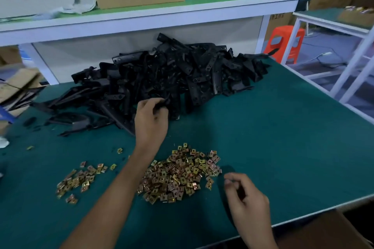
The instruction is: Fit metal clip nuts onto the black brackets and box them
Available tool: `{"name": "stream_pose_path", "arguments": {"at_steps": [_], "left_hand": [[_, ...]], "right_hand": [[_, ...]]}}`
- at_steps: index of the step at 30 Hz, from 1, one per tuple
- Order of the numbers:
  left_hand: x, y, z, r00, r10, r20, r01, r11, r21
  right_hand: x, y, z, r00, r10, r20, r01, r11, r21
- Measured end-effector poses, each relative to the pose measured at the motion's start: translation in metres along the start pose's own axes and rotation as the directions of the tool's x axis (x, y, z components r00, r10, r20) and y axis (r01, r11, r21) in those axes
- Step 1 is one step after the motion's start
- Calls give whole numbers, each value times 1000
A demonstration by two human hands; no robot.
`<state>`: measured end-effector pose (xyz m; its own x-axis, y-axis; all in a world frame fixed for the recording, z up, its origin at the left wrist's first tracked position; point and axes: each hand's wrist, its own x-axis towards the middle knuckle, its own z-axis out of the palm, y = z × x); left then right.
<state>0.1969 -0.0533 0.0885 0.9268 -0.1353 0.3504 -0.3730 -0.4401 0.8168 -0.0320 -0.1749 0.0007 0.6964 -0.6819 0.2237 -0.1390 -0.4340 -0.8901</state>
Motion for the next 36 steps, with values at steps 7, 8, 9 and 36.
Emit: {"name": "stream_pose_path", "arguments": {"at_steps": [7,8,9,36], "left_hand": [[-95,32,-17,707,161,688,193,893,-407],[-101,24,-12,690,132,712,138,941,-309],[-103,16,-7,690,104,716,93,969,-230],[-181,0,-13,682,-403,610,717,532,-451]], "right_hand": [[11,-23,1,840,289,459,-541,509,670],[9,-24,1,832,238,501,-547,499,672],[8,-25,2,835,202,512,-536,507,675],[14,-14,10,880,205,429,-475,356,805]]}}
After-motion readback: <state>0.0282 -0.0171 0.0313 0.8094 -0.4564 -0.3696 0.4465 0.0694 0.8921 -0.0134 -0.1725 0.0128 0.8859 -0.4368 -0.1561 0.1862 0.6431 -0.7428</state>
